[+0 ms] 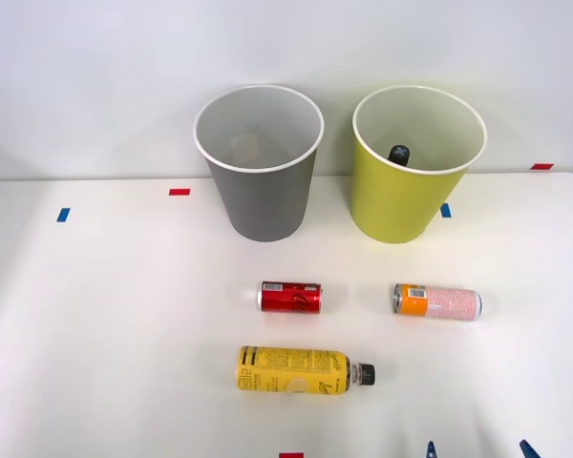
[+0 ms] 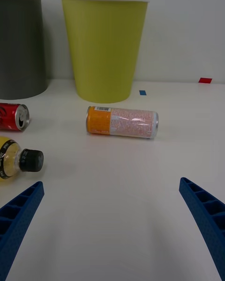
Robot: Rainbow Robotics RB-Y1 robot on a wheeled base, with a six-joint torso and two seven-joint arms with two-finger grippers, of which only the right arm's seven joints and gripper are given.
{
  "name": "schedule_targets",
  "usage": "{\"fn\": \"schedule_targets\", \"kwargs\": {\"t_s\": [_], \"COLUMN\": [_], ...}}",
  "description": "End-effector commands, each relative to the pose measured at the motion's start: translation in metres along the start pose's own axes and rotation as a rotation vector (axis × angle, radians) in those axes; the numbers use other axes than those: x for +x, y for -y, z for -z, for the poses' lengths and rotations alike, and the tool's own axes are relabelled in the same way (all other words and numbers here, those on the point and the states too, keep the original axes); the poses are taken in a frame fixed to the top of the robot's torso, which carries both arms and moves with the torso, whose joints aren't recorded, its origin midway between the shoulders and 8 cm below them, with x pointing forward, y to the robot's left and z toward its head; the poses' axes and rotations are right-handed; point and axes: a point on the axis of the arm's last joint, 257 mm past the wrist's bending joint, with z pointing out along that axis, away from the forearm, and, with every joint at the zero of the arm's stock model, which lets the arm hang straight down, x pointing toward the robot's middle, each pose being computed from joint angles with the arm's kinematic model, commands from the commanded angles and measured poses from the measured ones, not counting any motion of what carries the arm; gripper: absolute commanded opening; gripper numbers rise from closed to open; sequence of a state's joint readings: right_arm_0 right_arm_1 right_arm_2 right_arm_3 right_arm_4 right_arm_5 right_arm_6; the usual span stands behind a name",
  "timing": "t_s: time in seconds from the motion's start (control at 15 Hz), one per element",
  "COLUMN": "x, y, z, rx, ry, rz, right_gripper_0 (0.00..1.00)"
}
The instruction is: Put cans in the gray bin, plastic bottles in the light green bin
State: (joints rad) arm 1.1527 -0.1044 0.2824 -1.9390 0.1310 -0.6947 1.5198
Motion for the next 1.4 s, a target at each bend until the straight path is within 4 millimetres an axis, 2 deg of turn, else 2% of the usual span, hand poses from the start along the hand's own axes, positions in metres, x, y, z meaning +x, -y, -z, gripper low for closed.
{"fn": "schedule_targets", "kwargs": {"t_s": [0.07,1.4], "x": [0.0062,0.0087], "y": [-0.0061,-0.0059], "z": [0.0122,0.0161], "rx": [-0.006,-0.005], "ry": [-0.033,-0.045], "rz": [-0.032,-0.030], "right_gripper_0": [1.00,1.00]}}
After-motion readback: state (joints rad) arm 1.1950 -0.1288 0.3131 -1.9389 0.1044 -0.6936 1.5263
